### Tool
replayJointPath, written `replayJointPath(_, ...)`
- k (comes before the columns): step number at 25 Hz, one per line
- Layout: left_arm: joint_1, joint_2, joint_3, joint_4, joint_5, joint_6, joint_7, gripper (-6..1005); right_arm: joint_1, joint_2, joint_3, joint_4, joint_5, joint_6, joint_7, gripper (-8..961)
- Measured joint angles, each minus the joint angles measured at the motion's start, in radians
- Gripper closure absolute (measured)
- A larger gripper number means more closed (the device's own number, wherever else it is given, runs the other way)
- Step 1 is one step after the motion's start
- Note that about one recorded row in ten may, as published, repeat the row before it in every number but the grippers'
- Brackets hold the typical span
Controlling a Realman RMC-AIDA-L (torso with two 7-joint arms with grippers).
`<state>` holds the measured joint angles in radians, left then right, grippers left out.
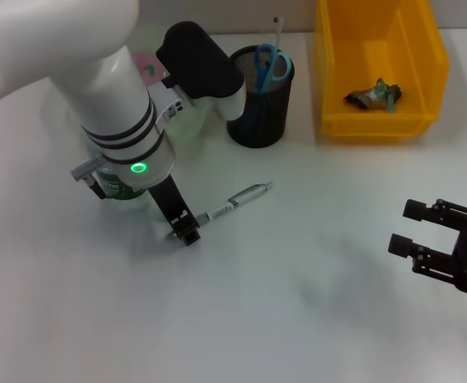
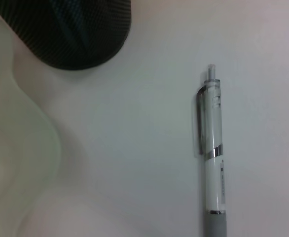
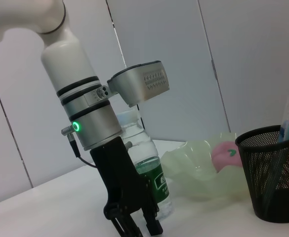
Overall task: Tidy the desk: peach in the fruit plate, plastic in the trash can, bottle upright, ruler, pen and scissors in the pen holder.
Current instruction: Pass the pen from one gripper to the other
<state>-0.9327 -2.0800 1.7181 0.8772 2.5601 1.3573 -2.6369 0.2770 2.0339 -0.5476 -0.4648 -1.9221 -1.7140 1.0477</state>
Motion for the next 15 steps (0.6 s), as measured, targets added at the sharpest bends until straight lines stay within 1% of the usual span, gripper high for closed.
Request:
replayJointPath(5, -0.003, 0.0, 0.0, -0.003, 0.0, -0.002, 0.001, 549, 0.002, -0.001, 0.0, 0.0, 0.0, 0.003, 0.0, 397)
replayJointPath(15, -0.005, 0.0, 0.0, -0.003, 0.0, -0.001, 0.003, 546, 0.009, -0.002, 0.0, 0.0, 0.0, 0.013, 0.0, 403)
